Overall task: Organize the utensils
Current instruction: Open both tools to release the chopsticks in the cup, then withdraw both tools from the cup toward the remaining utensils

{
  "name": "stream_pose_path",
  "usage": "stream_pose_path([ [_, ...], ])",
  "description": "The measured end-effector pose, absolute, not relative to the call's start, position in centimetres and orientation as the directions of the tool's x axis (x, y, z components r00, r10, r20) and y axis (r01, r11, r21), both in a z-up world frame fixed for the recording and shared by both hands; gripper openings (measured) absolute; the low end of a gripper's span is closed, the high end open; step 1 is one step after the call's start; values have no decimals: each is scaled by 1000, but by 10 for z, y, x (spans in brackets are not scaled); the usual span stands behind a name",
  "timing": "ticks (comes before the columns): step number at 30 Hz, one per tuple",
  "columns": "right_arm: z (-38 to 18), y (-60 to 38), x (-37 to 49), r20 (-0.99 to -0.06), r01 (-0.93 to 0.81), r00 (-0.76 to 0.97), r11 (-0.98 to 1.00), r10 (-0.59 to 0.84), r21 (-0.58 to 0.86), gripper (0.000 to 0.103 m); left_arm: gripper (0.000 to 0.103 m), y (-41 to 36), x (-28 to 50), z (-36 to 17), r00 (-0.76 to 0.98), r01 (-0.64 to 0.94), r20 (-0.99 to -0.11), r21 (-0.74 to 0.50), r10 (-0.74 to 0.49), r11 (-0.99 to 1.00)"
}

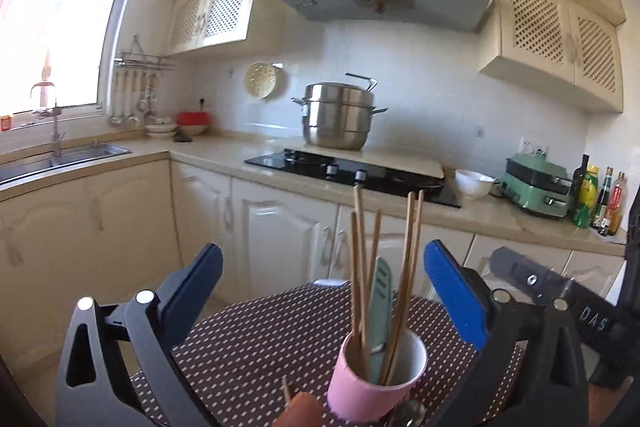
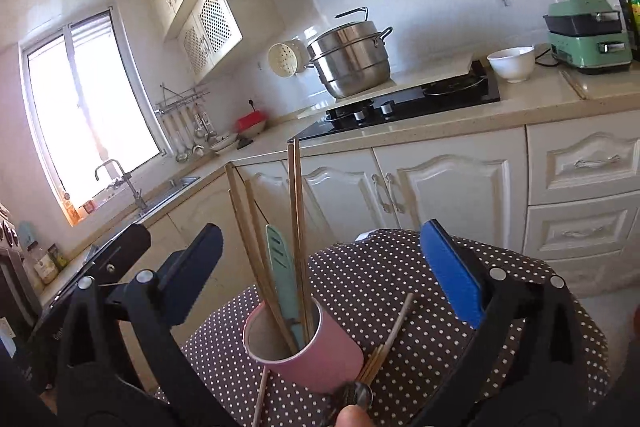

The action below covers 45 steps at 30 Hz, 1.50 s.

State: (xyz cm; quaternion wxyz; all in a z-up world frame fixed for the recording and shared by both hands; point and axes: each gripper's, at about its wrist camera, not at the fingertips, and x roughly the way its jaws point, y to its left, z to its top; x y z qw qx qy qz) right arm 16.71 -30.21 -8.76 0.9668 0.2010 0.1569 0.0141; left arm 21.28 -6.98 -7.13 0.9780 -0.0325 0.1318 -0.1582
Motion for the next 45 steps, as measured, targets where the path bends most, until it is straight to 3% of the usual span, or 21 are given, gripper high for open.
stream_pose_path([
  [24, -113, -288, 138, -585, 98, 802, 940, 119, 325, 97, 99, -11, 181, -121, 826, 140, -540, -80, -161, 987],
  [29, -140, -282, 135, -684, 103, 716, 947, 142, 304, 97, 99, -15, 186, -148, 741, 176, -642, -94, -195, 980],
  [37, -196, -272, 138, -798, 118, 567, 938, 207, 327, 97, 98, -39, 204, -215, 576, 208, -803, -38, -154, 977],
  [39, -202, -269, 139, -805, 116, 552, 935, 219, 334, 94, 93, -42, 208, -225, 552, 208, -820, -43, -154, 977],
  [43, -209, -261, 143, -815, 116, 532, 934, 228, 337, 88, 72, -41, 221, -245, 487, 198, -857, -79, -168, 977],
  [45, -212, -257, 145, -820, 116, 525, 936, 227, 333, 86, 68, -44, 224, -248, 493, 208, -855, -59, -157, 976],
])
